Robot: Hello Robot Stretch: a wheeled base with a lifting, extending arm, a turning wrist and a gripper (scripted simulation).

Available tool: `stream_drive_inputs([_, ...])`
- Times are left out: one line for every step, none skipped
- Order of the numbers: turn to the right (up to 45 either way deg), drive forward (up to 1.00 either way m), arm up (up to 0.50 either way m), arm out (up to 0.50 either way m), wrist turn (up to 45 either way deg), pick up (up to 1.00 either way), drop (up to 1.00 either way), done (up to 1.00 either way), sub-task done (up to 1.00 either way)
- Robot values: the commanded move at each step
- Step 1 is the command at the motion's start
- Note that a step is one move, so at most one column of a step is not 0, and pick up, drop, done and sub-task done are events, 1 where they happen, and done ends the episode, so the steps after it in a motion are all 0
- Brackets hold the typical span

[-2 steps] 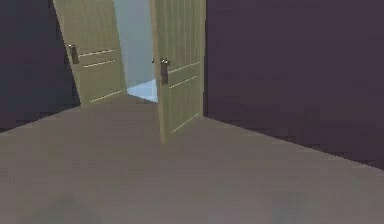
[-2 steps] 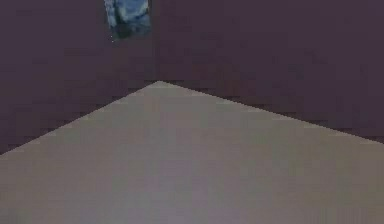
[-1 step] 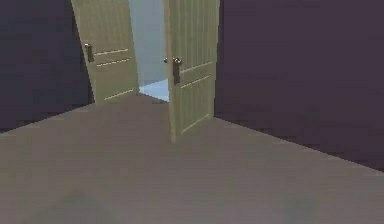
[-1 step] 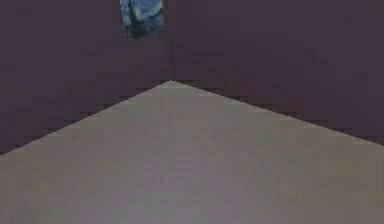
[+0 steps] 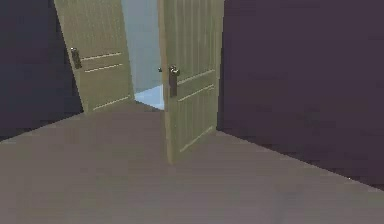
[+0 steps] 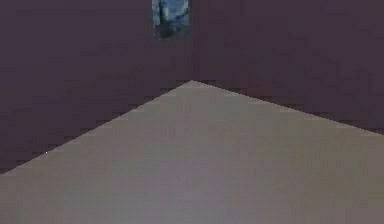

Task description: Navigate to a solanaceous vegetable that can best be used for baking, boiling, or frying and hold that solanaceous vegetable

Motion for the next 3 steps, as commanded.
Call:
stream_drive_inputs([-21.0,0.00,0.00,0.00,0.0,0.00,0.00,0.00,0.00])
stream_drive_inputs([0.0,1.00,0.00,0.00,0.0,0.00,0.00,0.00,0.00])
stream_drive_inputs([0.0,0.60,0.00,0.00,0.0,0.00,0.00,0.00,0.00])
